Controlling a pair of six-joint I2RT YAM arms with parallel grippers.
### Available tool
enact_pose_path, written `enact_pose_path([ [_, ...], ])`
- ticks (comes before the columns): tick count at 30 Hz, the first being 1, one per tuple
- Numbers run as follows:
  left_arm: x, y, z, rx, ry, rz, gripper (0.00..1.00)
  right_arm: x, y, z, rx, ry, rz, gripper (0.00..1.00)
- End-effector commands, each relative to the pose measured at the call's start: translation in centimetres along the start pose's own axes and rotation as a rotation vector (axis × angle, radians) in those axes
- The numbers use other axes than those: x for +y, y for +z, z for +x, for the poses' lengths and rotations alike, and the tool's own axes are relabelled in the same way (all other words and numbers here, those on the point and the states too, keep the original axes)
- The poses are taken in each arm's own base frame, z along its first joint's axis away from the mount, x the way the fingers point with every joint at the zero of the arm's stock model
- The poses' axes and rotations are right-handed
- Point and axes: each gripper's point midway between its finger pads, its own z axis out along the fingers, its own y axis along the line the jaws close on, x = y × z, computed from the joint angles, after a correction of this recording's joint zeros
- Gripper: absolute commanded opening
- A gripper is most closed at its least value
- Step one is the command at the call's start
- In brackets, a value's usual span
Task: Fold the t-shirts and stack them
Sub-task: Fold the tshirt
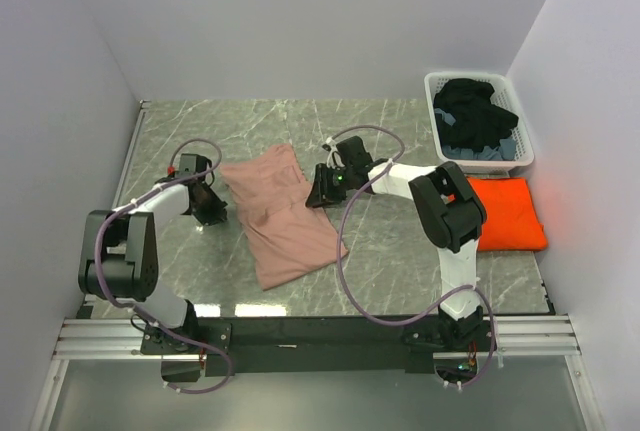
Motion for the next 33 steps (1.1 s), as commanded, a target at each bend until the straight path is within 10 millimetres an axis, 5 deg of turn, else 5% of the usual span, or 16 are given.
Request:
enact_pose_path([
  [1,-1.3,-2.3,-1.9,-0.071,0.029,0.044,0.21,-1.4,-0.5,-0.7,-0.041,0.002,0.043,0.38],
  [4,-3.7,-4.9,-2.6,-0.13,0.143,0.159,0.47,-0.5,-1.5,-1.3,-0.054,-0.042,0.033,0.38],
  [8,-7.0,-7.9,-2.7,-0.214,0.352,0.232,0.61,1.0,-3.6,-2.3,-0.091,-0.107,0.035,0.4],
  [14,-10.7,-8.9,0.0,-0.252,0.69,0.199,0.58,1.5,-7.2,-1.5,-0.117,-0.157,0.096,0.41],
  [18,-11.0,-6.7,1.8,-0.17,0.84,0.114,0.55,1.4,-9.6,-0.1,-0.137,-0.178,0.137,0.41],
  [22,-11.8,-5.7,2.6,-0.118,0.891,0.107,0.51,2.1,-11.8,1.7,-0.157,-0.19,0.126,0.41],
  [33,-11.8,-3.6,5.6,0.044,0.941,0.137,0.39,0.8,-13.6,6.0,-0.141,-0.165,0.143,0.42],
])
